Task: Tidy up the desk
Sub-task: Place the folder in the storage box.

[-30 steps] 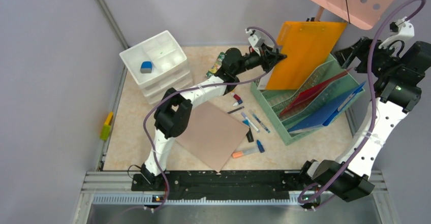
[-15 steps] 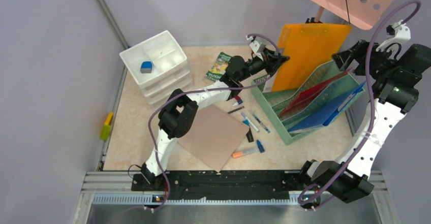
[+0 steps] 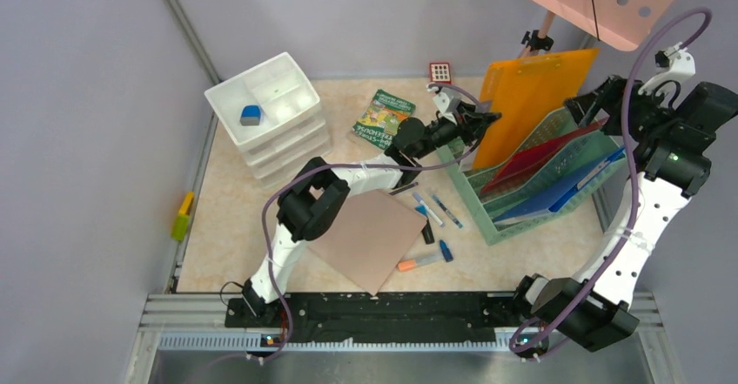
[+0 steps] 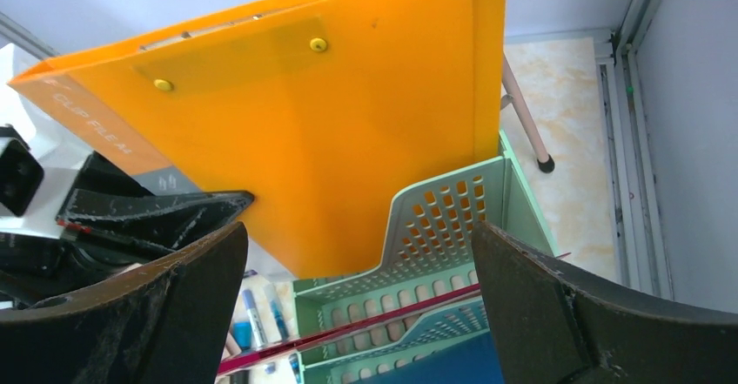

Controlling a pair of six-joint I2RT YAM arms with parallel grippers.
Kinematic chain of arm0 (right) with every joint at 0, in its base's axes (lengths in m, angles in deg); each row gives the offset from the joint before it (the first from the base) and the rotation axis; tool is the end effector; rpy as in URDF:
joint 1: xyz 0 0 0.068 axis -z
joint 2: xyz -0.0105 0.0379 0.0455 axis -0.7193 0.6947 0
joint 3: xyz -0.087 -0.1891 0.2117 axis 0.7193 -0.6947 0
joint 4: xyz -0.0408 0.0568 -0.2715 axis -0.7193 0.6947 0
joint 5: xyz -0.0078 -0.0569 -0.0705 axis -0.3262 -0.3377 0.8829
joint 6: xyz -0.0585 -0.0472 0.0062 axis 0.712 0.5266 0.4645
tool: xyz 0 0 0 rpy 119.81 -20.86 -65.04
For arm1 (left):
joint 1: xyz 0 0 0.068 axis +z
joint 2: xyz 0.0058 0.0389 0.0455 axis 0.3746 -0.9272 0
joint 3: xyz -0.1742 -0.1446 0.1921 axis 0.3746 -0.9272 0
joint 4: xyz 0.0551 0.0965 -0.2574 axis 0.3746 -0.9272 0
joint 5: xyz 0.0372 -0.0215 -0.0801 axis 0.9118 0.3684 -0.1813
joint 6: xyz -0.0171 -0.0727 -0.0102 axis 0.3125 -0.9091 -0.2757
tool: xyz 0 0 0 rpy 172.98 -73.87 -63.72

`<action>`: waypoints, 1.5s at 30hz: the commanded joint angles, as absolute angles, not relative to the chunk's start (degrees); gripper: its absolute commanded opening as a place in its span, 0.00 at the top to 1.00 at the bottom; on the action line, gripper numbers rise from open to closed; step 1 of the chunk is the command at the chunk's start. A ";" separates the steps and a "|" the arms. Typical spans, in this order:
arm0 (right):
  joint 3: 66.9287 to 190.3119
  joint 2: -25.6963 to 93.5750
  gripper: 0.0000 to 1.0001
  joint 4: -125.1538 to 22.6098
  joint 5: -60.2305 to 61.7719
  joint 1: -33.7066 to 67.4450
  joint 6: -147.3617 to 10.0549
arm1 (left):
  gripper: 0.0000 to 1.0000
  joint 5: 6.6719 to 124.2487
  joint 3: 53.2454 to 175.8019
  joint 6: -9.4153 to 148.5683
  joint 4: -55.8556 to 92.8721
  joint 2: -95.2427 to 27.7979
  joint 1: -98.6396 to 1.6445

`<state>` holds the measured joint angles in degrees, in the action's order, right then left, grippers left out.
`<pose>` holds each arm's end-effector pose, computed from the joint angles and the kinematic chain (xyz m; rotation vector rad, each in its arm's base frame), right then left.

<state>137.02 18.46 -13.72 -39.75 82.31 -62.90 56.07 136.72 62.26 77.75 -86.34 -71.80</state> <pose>0.2237 -0.1056 0.4780 0.0387 1.8125 0.3679 0.3538 -0.4485 0.3066 0.5962 1.0385 -1.2312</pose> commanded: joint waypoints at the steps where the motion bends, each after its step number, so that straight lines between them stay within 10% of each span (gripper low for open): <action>1: 136.47 16.45 0.01 -15.40 -41.34 83.02 -62.27 | 1.00 58.20 133.94 63.11 86.44 -86.95 -72.27; 45: 131.12 15.91 0.01 -17.18 -40.56 83.00 -62.19 | 1.00 73.06 135.12 73.28 91.34 -88.78 -75.70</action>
<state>131.29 17.28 -14.70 -40.49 82.46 -62.88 70.69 135.87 69.95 85.51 -90.41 -75.41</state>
